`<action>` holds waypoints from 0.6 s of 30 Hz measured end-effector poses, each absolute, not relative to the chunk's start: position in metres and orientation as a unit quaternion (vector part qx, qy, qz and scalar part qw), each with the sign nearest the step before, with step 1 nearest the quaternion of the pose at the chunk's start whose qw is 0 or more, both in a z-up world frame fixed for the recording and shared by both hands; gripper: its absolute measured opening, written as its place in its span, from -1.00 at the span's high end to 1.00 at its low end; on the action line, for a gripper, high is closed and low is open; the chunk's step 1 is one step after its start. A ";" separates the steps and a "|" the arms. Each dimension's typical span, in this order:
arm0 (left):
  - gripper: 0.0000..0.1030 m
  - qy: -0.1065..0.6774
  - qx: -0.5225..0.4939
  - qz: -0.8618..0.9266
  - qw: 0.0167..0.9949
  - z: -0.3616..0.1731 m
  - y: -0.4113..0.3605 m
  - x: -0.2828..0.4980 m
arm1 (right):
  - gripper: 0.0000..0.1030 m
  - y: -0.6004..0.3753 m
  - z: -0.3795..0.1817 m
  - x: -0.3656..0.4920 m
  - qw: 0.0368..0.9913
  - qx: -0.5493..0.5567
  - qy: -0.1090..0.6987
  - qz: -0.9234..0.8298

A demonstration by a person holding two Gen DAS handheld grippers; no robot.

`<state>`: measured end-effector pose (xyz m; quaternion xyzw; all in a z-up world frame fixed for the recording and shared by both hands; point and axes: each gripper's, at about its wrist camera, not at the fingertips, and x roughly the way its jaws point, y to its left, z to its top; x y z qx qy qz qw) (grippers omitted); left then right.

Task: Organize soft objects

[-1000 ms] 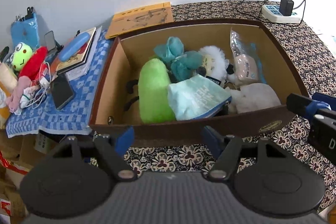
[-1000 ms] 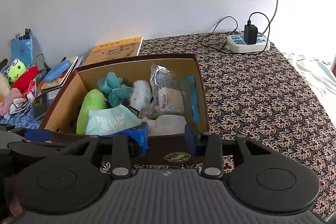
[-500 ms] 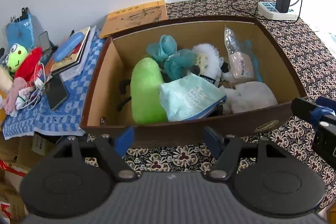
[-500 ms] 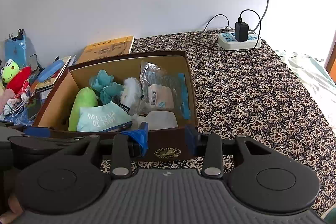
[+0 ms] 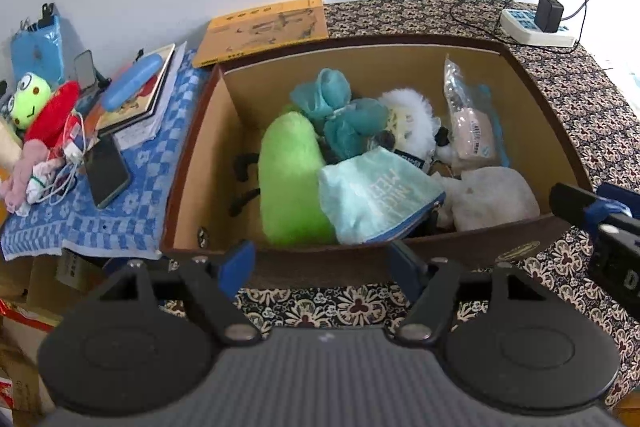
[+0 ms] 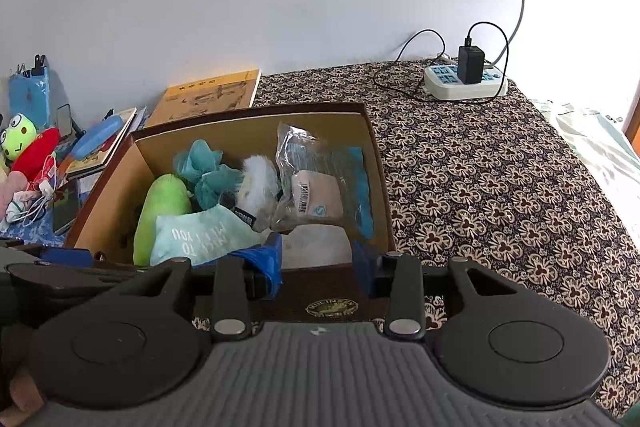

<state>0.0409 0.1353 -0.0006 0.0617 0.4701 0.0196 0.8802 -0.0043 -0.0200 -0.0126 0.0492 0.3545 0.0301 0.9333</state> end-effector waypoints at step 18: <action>-0.36 0.461 0.065 0.035 0.884 0.007 0.135 0.043 | 0.58 -0.020 -0.013 0.001 0.932 0.050 0.356 0.033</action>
